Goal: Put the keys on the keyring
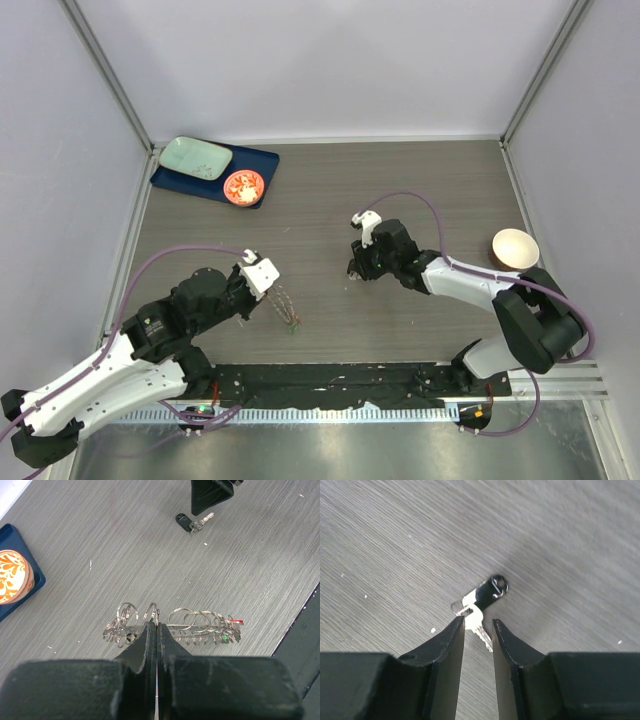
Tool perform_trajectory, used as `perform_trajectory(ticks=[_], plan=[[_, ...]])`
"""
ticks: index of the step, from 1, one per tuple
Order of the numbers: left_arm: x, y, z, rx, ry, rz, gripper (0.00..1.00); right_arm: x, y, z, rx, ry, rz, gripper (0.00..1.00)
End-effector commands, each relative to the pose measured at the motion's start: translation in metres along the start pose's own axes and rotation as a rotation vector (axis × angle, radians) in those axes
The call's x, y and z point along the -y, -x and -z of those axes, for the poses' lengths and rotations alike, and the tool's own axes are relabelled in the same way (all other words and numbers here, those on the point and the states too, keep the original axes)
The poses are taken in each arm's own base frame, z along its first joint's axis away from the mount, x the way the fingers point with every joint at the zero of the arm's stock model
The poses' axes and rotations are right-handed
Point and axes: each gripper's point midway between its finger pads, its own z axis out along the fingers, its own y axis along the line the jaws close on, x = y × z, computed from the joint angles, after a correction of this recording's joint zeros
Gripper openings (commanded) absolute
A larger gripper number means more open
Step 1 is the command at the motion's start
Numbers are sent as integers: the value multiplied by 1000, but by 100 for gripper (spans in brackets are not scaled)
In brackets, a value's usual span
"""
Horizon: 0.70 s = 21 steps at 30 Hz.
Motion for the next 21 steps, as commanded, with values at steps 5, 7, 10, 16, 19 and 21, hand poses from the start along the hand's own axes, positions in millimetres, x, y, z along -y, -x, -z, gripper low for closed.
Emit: perform_trajectory(ticks=[5, 7, 10, 16, 19, 21], plan=[[-3, 24, 6, 80, 0, 26, 0, 4, -22, 4, -15, -59, -191, 35], [-2, 24, 5, 78, -2, 27, 0, 0, -24, 3, -17, -35, -195, 35], [-3, 23, 5, 75, 0, 27, 0, -6, -34, -1, -47, -2, -202, 35], [-3, 23, 5, 72, 5, 29, 0, -25, -38, -11, -65, 99, -212, 35], [-3, 23, 4, 69, 4, 27, 0, -39, -34, -17, -71, 133, -188, 35], [-3, 22, 4, 65, 5, 26, 0, -46, -28, -22, -66, 150, -176, 35]])
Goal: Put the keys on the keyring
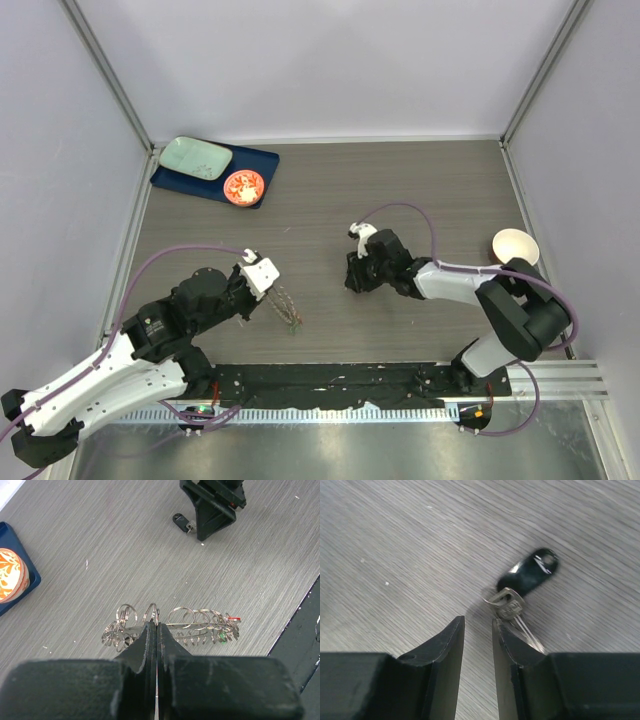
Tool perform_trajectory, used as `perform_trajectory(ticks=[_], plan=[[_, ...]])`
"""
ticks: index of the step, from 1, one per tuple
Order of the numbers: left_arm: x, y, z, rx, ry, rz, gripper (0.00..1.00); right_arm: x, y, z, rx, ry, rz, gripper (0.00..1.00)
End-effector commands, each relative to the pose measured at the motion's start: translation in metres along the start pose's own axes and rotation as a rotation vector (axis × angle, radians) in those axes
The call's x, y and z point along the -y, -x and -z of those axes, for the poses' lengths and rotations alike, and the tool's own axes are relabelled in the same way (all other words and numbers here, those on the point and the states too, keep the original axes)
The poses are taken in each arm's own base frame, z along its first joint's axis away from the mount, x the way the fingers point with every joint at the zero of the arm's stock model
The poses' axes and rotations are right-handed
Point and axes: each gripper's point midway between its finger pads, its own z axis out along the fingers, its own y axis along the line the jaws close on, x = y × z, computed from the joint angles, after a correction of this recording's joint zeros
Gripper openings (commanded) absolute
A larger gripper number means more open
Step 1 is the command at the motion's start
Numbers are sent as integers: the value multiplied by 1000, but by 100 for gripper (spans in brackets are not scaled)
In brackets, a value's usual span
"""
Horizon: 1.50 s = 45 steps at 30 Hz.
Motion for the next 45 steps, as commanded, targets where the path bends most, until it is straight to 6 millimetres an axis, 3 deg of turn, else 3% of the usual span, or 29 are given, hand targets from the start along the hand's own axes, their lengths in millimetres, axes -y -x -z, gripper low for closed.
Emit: perform_trajectory(ticks=[1, 8, 14, 18, 24, 27, 31, 35, 36, 40, 43, 45], plan=[[-5, 22, 4, 64, 13, 11, 0, -31, 14, -12, 19, 90, 34, 35], [-6, 21, 3, 61, 15, 9, 0, -20, 45, -1, 52, -21, 81, 36], [-5, 21, 3, 59, 15, 10, 0, 13, 36, 20, -2, -145, 30, 49], [-5, 22, 4, 63, 10, 11, 0, 20, 23, 23, -51, -155, 2, 55], [-4, 23, 5, 68, 7, 12, 0, 10, -1, 10, -156, -78, -21, 56], [-5, 23, 5, 71, 11, 13, 0, -14, -7, 4, -195, 20, -23, 56], [-5, 24, 6, 73, 10, 15, 0, -58, 3, -7, -177, 135, -8, 56], [-5, 24, 6, 76, 9, 15, 0, -85, 37, -30, -57, 225, -13, 56], [-5, 24, 6, 76, 9, 15, 0, -84, 40, -37, -52, 222, -13, 56], [-6, 25, 8, 82, 18, 18, 0, -88, 80, -41, 12, 201, 65, 56], [-7, 23, 8, 79, 25, 16, 0, -68, 93, -29, 24, 126, 91, 57], [-7, 24, 9, 84, 23, 18, 0, -39, 100, -23, 37, 77, 49, 57]])
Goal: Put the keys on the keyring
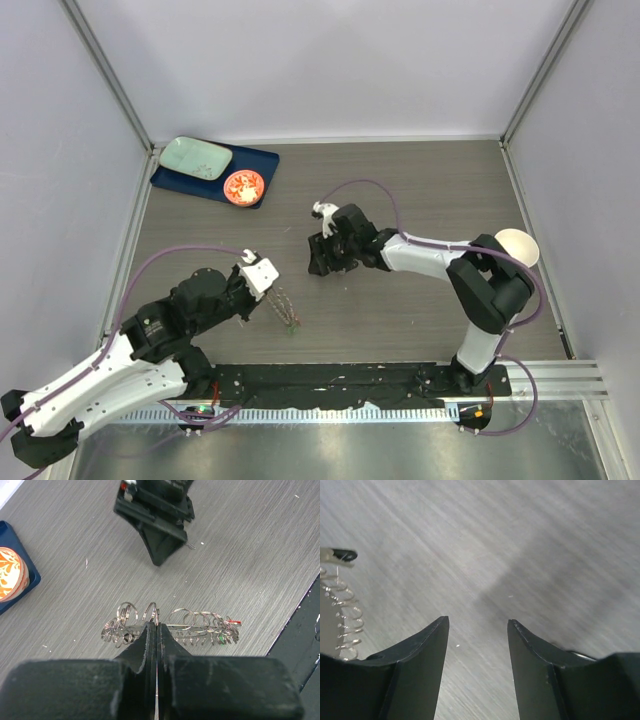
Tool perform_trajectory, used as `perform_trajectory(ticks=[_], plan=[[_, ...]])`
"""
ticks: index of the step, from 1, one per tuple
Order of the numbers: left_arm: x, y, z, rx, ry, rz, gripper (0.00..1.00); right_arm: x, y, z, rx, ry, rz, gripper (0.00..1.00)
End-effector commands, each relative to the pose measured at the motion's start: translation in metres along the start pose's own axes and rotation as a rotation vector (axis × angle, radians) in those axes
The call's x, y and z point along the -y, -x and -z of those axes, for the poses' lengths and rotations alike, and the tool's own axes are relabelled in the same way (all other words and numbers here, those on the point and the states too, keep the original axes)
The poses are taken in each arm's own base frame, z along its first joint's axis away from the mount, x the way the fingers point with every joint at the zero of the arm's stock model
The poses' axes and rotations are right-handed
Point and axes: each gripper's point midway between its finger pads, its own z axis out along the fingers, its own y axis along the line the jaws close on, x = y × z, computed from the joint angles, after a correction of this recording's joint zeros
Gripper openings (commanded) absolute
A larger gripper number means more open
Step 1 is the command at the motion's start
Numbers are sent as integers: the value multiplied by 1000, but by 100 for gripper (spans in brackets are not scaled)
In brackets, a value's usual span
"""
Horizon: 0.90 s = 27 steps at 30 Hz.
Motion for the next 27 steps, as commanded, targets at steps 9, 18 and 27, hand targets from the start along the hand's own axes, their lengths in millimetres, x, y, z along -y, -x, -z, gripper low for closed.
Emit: perform_trajectory(ticks=[9, 18, 27], plan=[[-6, 26, 8, 88, 14, 17, 0, 81, 25, 28, 35, -93, -92, 59], [-5, 26, 7, 86, 12, 15, 0, 84, -5, 22, -45, -49, -147, 59], [-4, 25, 6, 85, 6, 16, 0, 61, -49, 46, -116, -4, -237, 58]])
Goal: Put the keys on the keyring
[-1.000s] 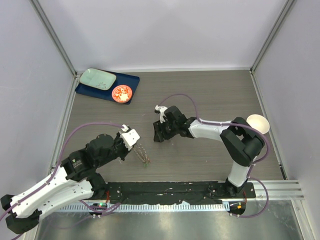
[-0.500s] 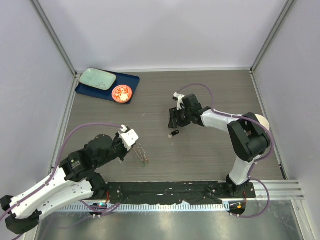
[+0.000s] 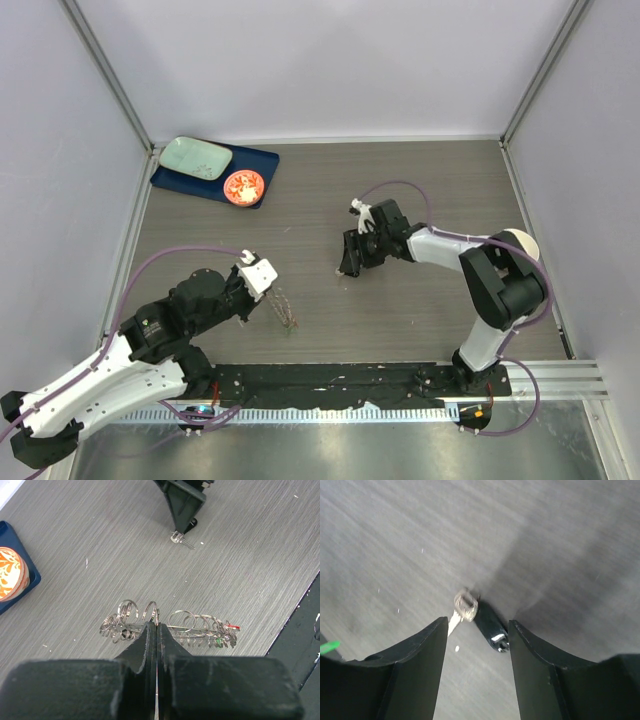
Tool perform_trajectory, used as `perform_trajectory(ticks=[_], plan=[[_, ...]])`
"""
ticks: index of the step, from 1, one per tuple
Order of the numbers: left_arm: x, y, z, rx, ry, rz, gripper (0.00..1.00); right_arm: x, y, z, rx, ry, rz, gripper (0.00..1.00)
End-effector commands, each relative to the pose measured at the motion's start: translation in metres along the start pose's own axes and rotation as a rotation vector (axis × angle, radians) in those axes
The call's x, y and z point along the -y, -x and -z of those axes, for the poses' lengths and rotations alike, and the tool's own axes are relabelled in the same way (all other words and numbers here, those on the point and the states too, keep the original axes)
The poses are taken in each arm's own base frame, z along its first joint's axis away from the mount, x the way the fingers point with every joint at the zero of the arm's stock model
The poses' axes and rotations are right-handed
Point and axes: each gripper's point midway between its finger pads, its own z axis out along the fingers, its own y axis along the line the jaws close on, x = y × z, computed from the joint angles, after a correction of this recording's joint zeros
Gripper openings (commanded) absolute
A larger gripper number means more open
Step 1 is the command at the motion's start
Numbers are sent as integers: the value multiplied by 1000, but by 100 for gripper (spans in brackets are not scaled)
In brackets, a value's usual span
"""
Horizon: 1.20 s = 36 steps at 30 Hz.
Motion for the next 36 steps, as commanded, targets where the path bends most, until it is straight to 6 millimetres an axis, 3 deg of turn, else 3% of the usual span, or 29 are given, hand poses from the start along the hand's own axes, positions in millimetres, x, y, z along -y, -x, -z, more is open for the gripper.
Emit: perform_trajectory(ticks=[1, 6, 14, 15, 17, 18, 19, 21, 25, 29, 30, 31, 33, 34, 36], plan=[[-4, 26, 5, 84, 7, 17, 0, -15, -28, 18, -41, 37, -69, 58], [-3, 27, 5, 86, 2, 17, 0, -33, -41, 18, -17, 76, -85, 58], [-4, 27, 7, 92, 6, 20, 0, -66, -34, -1, -12, 137, 5, 57], [-5, 27, 7, 91, 9, 21, 0, -70, -26, 0, -3, 145, 30, 58], [-5, 27, 7, 92, 12, 23, 0, -66, -25, 6, -25, 108, 68, 57], [-5, 27, 7, 92, 14, 22, 0, -61, -10, 13, 9, 64, 147, 57], [-5, 27, 7, 92, 13, 22, 0, -55, -14, 18, -24, 31, 178, 57], [-5, 27, 7, 91, 11, 21, 0, -40, 3, 29, 1, -14, 234, 57], [-5, 26, 6, 85, 11, 19, 0, -18, 16, 45, 31, -15, 229, 55], [-5, 26, 6, 86, 13, 20, 0, -8, 17, 43, 67, 9, 193, 52], [-6, 26, 7, 89, 15, 20, 0, -7, 7, 39, 63, 24, 173, 51], [-6, 27, 7, 90, 14, 19, 0, -10, 19, 38, 130, 44, 178, 49], [-5, 27, 7, 91, 12, 18, 0, -13, 10, 35, 175, 74, 124, 48], [-5, 27, 7, 91, 11, 20, 0, -18, 21, 34, 241, 100, 144, 47], [-4, 27, 7, 92, 8, 20, 0, -15, 18, 31, 293, 104, 131, 46]])
